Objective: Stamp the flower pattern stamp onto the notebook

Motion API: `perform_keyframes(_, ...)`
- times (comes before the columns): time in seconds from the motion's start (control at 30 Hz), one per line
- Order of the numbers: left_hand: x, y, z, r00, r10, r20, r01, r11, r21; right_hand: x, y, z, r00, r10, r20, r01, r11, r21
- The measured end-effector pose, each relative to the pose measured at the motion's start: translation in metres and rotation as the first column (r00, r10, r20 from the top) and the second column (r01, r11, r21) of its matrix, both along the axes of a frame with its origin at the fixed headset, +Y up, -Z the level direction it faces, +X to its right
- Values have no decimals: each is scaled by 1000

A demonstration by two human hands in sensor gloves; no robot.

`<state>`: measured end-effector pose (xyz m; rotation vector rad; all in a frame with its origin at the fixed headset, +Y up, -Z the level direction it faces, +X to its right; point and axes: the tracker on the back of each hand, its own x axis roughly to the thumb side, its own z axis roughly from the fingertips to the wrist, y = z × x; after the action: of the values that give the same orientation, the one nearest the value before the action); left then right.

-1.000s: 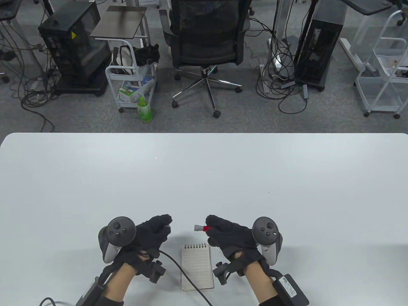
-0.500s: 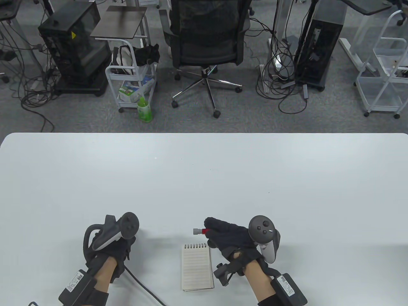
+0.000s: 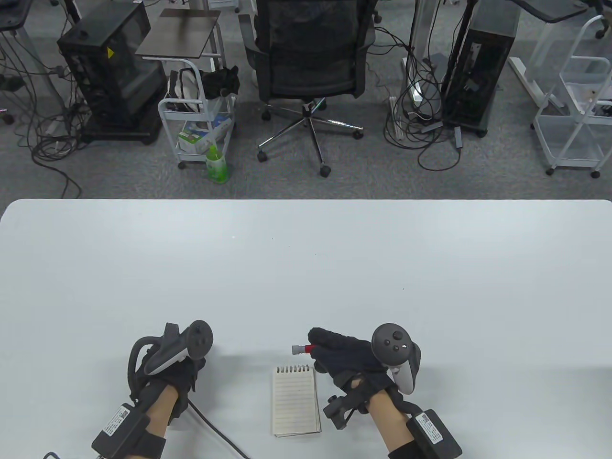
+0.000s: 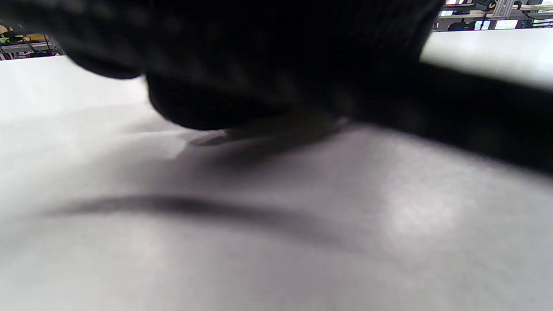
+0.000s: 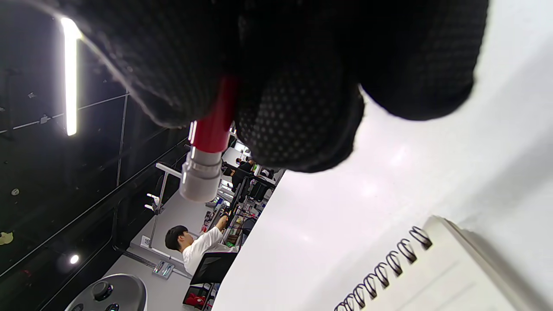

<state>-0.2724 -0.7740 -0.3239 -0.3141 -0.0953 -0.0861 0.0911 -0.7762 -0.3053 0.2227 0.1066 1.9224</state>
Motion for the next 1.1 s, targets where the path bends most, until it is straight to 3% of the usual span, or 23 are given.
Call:
perform_keyframes(0.27, -3, 1, 1, 1000, 3, -4, -3, 1000, -9, 0, 3, 1, 1000, 3, 0, -3, 1000, 2)
perform_keyframes(0.5, -13, 25, 9, 997, 37, -63, -36, 999, 18, 2, 5, 1, 1000, 26, 7, -27, 999, 20)
perform_keyframes(0.63, -3, 39, 21, 993, 107, 44, -111, 988, 105, 2, 8, 1, 999, 49, 17, -49, 997, 54)
perform_keyframes(0.73, 17, 38, 32, 977, 134, 164, -147, 987, 67, 2, 11, 2, 995, 89, 43, -93, 991, 95)
perform_keyframes(0.9, 62, 16, 47, 921, 229, 315, -217, 973, -74, -1, 16, 4, 981, 181, 74, -191, 966, 176)
perform_keyframes(1.1, 94, 8, 58, 899, 181, 400, -158, 983, -91, -6, 19, 7, 961, 272, 55, -277, 934, 226)
